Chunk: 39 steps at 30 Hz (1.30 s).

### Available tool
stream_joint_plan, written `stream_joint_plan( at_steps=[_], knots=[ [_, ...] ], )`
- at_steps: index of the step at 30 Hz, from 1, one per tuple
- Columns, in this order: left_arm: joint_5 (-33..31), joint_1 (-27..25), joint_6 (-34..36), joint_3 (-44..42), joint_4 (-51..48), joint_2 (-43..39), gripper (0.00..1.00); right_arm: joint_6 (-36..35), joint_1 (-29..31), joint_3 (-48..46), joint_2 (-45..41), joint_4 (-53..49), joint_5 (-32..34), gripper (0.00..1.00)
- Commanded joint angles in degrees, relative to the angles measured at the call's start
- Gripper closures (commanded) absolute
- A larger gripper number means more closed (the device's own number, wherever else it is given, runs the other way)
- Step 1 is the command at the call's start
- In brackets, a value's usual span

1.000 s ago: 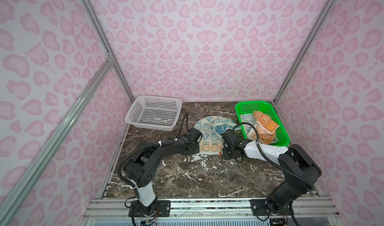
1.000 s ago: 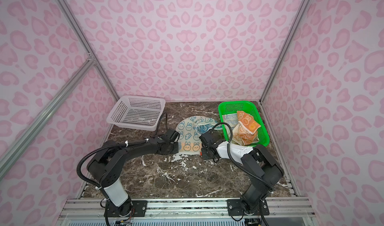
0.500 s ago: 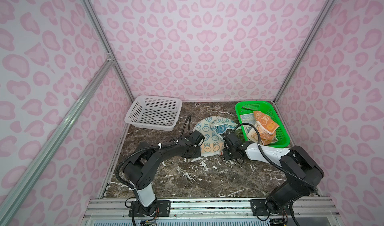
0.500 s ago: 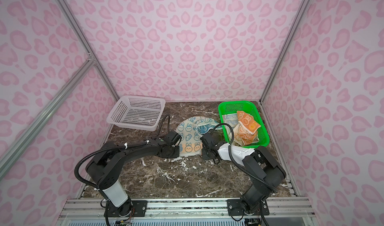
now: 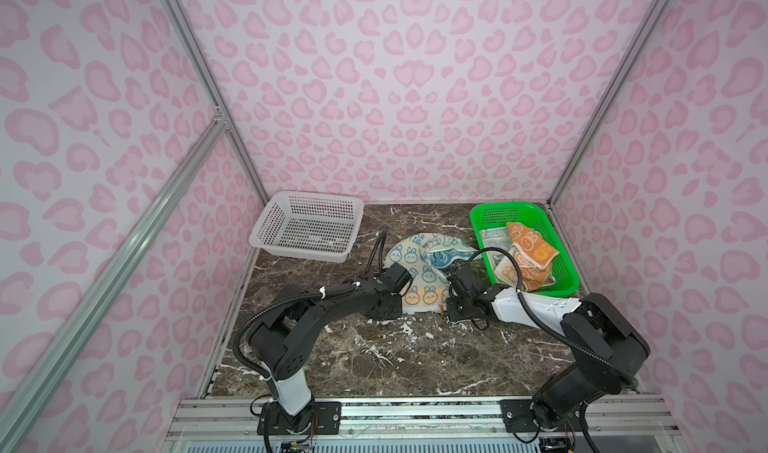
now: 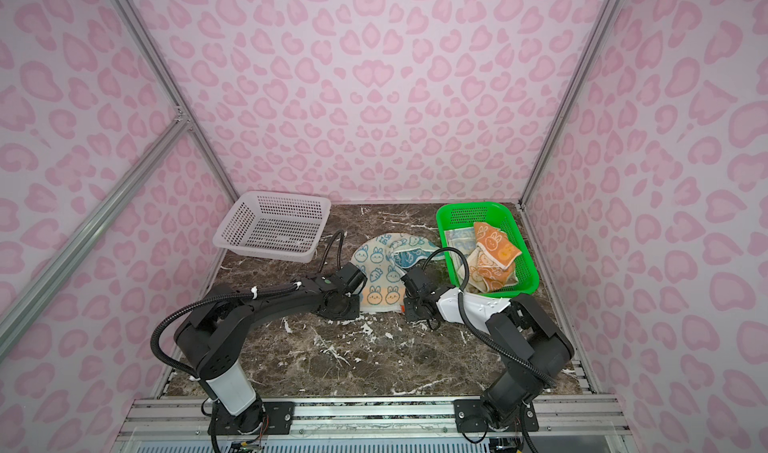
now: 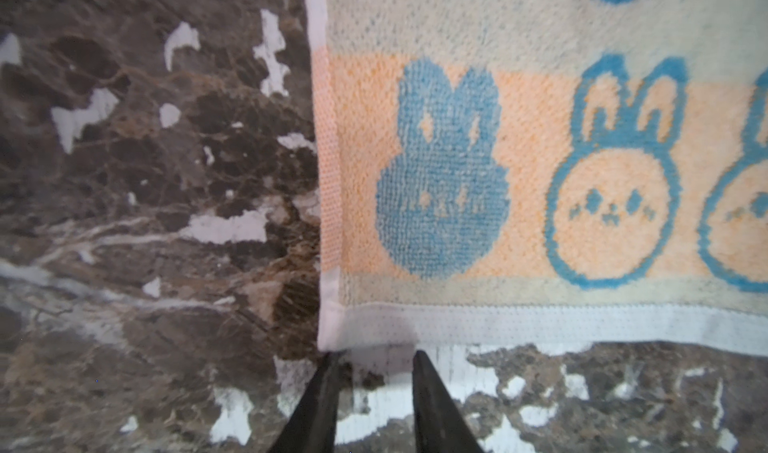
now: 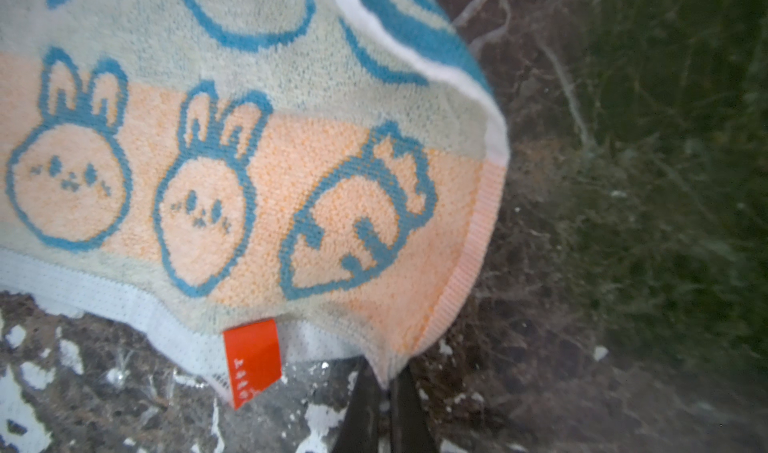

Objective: Fold and stack the towels

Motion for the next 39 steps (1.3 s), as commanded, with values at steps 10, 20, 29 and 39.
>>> stream_joint_plan(
  at_steps=[10, 20, 29, 39],
  knots=[
    [-3.36, 1.84, -1.42, 0.47, -3.18, 1.84, 0.65, -0.19, 0.10, -1.02, 0.28, -5.57, -1.37, 1.00],
    [-1.16, 1.47, -2.22, 2.06, -0.22, 3.40, 0.66, -0.57, 0.05, -1.52, -0.18, -5.63, -1.24, 1.00],
    [0.04, 1.13, -2.32, 2.42, 1.00, 3.64, 0.71, -1.10, -0.02, -0.77, 0.01, -6.17, -1.33, 1.00],
    [-0.88, 0.81, -2.38, 3.71, 1.20, 4.32, 0.72, -1.54, 0.03, -0.35, -0.23, -6.73, -1.66, 1.00]
  ],
)
